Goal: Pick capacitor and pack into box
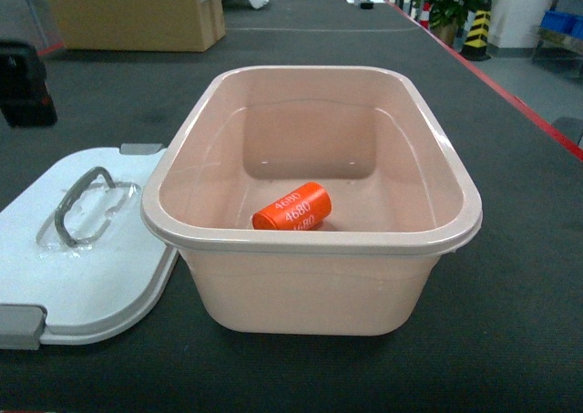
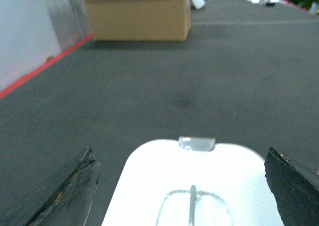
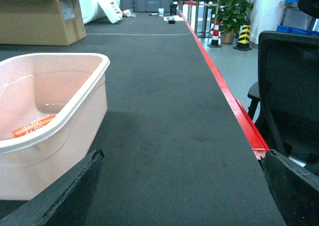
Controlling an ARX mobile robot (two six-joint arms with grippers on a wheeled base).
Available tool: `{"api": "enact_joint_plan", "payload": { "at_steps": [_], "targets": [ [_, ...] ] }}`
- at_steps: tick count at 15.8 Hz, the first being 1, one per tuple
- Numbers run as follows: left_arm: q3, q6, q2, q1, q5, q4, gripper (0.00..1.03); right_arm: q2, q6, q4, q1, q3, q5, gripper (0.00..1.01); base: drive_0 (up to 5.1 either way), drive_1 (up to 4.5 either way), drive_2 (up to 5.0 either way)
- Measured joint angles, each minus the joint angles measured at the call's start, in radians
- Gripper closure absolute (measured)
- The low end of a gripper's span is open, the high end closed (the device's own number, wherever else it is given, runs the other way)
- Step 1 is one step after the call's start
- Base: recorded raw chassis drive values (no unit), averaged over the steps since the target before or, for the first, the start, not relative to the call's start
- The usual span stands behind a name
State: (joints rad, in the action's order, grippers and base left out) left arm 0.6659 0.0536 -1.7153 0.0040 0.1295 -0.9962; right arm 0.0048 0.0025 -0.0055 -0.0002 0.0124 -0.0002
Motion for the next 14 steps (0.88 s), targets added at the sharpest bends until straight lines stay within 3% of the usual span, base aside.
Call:
{"api": "enact_joint_plan", "payload": {
  "at_steps": [4,7,11,12,14],
  "targets": [
    [0.087,0.008,-0.368,0.018,-0.074,-0.084,0.05,0.0,0.0,0.0,0.0,0.0,0.0,0.03,0.0,0.0,0.0],
    [0.13,0.025,-0.505,0.019,-0.076,-0.1,0.09,0.0,0.0,0.0,0.0,0.0,0.0,0.03,0.0,0.0,0.0],
    [0.14,0.005,-0.505,0.042,-0.085,-0.104,0.55,0.0,0.0,0.0,0.0,0.0,0.0,0.03,0.0,0.0,0.0],
    [0.163,-0.071,-0.077,0.057,-0.025,0.152,1.01,0.0,0.0,0.0,0.0,0.0,0.0,0.03,0.0,0.0,0.0],
    [0.187,-0.1,0.061,0.014,0.011,0.249,1.01,0.0,0.0,0.0,0.0,0.0,0.0,0.03,0.0,0.0,0.0]
  ]
}}
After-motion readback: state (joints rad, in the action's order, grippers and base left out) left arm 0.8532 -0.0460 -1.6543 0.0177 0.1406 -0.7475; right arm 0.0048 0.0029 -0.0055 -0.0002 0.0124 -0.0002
